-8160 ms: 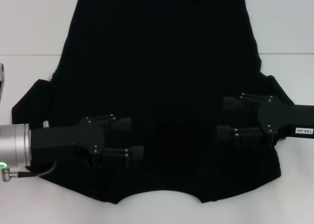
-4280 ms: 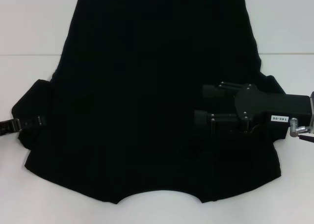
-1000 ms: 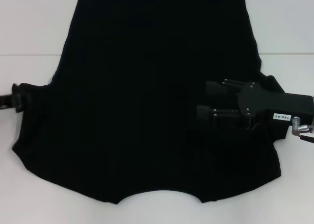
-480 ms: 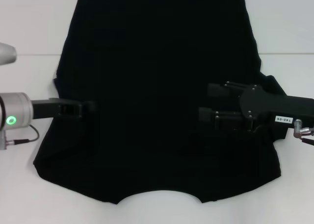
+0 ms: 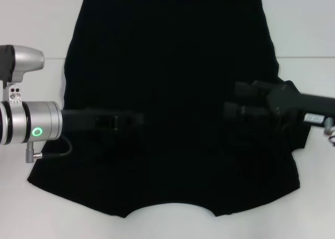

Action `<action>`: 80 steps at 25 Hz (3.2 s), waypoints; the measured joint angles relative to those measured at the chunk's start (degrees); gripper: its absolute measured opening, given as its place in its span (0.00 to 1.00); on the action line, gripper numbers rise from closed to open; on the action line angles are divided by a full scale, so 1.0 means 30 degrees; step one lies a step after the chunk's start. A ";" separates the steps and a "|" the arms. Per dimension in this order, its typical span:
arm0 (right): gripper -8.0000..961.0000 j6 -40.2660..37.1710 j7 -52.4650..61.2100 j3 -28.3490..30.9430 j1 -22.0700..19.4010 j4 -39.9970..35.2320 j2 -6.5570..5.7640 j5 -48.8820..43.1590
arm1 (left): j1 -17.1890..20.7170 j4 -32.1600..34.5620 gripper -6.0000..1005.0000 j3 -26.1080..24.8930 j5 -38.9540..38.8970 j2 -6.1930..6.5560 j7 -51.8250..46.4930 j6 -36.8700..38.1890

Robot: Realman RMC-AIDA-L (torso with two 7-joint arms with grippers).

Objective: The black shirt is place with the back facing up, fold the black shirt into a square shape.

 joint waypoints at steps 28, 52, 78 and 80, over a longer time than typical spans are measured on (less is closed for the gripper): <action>0.92 0.5181 1.7623 0.0325 -0.1051 -0.0781 -0.3941 -0.6530 | 0.0570 -0.2502 0.96 0.3686 -0.3471 -0.0148 1.3149 0.4834; 0.87 0.9884 1.7570 -0.0683 0.0251 0.1691 -0.2429 -0.7198 | 0.0607 -0.2518 0.96 0.3680 -0.3469 -0.0143 1.3252 0.3940; 0.55 1.0997 1.7587 -0.0908 0.0405 0.1728 -0.1896 -0.7932 | 0.0496 -0.2504 0.95 0.3573 -0.3439 -0.0095 1.3195 0.3834; 0.50 1.1049 1.7607 -0.0908 0.0399 0.1726 -0.1883 -0.7933 | 0.0499 -0.2504 0.95 0.3573 -0.3440 -0.0079 1.3195 0.3834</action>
